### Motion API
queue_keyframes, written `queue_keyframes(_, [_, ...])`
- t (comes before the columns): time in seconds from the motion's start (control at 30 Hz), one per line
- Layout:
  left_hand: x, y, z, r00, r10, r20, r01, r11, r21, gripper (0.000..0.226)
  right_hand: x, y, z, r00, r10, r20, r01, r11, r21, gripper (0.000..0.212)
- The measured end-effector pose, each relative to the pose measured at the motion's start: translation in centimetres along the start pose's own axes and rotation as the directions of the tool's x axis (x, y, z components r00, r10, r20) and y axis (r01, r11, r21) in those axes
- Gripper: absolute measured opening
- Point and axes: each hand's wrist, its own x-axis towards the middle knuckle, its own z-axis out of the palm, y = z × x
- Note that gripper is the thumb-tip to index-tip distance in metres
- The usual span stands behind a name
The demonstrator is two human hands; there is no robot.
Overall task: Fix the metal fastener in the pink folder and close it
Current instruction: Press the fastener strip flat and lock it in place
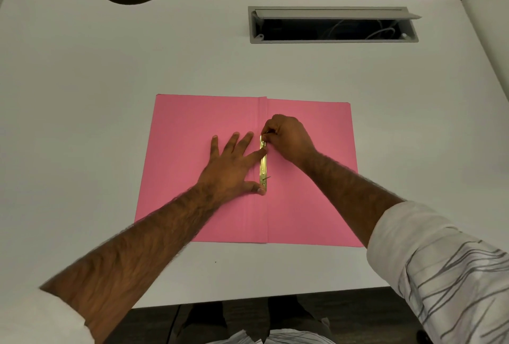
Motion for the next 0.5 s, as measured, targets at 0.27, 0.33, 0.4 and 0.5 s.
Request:
queue_keyframes(0.27, [0.1,0.1,-0.2,1.000,0.001,0.003,-0.001,1.000,0.002,0.103,2.7,-0.1,-1.4,0.948,-0.154,0.278,0.223,0.945,-0.239,0.007])
queue_keyframes(0.33, [0.1,0.1,-0.2,1.000,0.004,0.000,-0.004,1.000,0.003,0.103,3.1,-0.2,-1.2,0.946,-0.132,0.294,0.210,0.946,-0.249,0.007])
queue_keyframes(0.4, [0.0,0.0,-0.2,1.000,0.004,0.002,-0.004,1.000,0.003,0.103,3.5,-0.4,-1.1,0.949,-0.083,0.305,0.150,0.968,-0.203,0.009])
queue_keyframes(0.5, [0.0,0.1,-0.2,1.000,0.003,0.006,-0.003,1.000,0.009,0.103,4.2,-0.2,-1.2,0.958,0.040,0.284,-0.011,0.995,-0.102,0.014])
